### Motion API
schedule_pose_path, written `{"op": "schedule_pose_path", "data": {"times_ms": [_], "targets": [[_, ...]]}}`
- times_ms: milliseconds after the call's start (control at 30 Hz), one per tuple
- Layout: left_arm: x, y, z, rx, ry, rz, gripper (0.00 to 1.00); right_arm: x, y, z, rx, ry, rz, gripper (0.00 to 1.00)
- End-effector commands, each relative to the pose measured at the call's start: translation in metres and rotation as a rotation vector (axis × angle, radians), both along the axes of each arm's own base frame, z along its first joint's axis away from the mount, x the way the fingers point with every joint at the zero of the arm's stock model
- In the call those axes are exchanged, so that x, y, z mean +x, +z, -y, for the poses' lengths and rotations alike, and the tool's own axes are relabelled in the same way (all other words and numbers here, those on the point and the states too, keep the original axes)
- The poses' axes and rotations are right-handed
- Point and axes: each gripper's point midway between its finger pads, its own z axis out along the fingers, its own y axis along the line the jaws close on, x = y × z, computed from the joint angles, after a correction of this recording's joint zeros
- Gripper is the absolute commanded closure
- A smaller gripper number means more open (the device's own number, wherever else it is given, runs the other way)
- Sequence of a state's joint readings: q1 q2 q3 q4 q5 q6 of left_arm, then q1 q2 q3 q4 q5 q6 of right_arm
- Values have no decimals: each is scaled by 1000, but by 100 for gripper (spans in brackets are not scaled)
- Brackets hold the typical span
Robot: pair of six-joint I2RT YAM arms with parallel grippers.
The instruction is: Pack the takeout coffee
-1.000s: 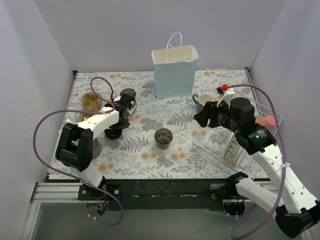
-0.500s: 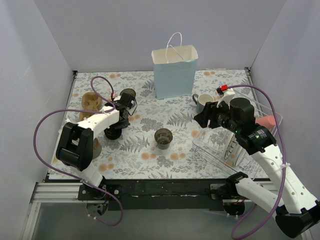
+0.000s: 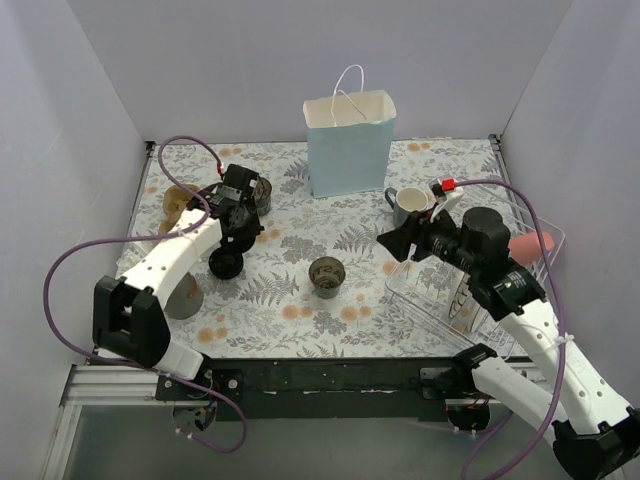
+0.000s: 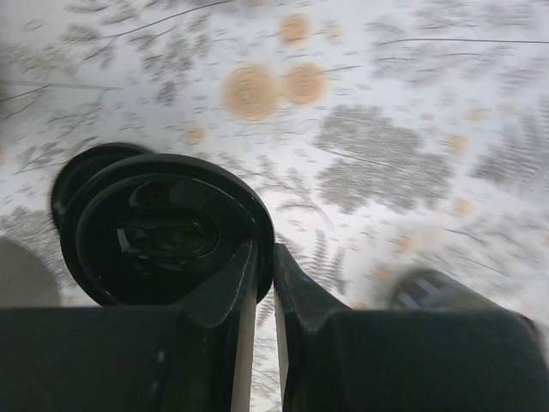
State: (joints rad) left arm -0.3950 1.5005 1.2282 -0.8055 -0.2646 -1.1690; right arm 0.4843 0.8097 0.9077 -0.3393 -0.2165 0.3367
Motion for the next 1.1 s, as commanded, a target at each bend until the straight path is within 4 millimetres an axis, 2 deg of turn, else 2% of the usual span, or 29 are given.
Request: {"op": "schedule_pose_path", "data": {"times_ms": [0, 33, 67, 133, 167, 267, 300, 333, 367, 400, 433, 467, 500, 533, 767, 1067], "targets": [[-12, 85, 68, -360, -284, 147, 92, -9, 63, -28, 258, 155, 289, 35], [-25, 96, 87, -459, -370, 138, 92, -11, 69, -30, 324, 156, 287, 35], [-28, 112, 99, -526, -430, 175, 92, -11, 78, -31, 382, 159, 331, 35], [-41, 141, 111, -623, -512, 239, 90, -11, 87, -33, 450, 161, 318, 35], [-53, 157, 124, -718, -591, 259, 89, -10, 96, -34, 474, 163, 333, 36], [-79, 193, 141, -868, -756, 334, 87, -4, 94, -43, 490, 193, 285, 36], [-84, 200, 144, -910, -771, 334, 87, 1, 87, -49, 488, 203, 257, 36], [-88, 214, 146, -934, -812, 387, 87, -1, 85, -53, 492, 231, 242, 36], [-93, 219, 147, -959, -839, 397, 87, -3, 88, -56, 518, 254, 238, 36], [-105, 221, 150, -1010, -879, 368, 87, -1, 78, -60, 521, 268, 211, 36], [-108, 233, 151, -1033, -915, 417, 86, -6, 76, -64, 537, 306, 204, 36], [-112, 236, 152, -1055, -933, 419, 86, -11, 86, -65, 593, 334, 216, 36], [-120, 237, 153, -1098, -950, 390, 86, -11, 78, -67, 608, 347, 195, 36], [-122, 247, 154, -1113, -989, 436, 86, -17, 87, -68, 641, 380, 225, 35], [-140, 264, 154, -1195, -1064, 458, 85, -15, 90, -81, 692, 412, 168, 36], [-143, 270, 155, -1221, -1074, 468, 84, -13, 98, -94, 722, 436, 154, 38]]}}
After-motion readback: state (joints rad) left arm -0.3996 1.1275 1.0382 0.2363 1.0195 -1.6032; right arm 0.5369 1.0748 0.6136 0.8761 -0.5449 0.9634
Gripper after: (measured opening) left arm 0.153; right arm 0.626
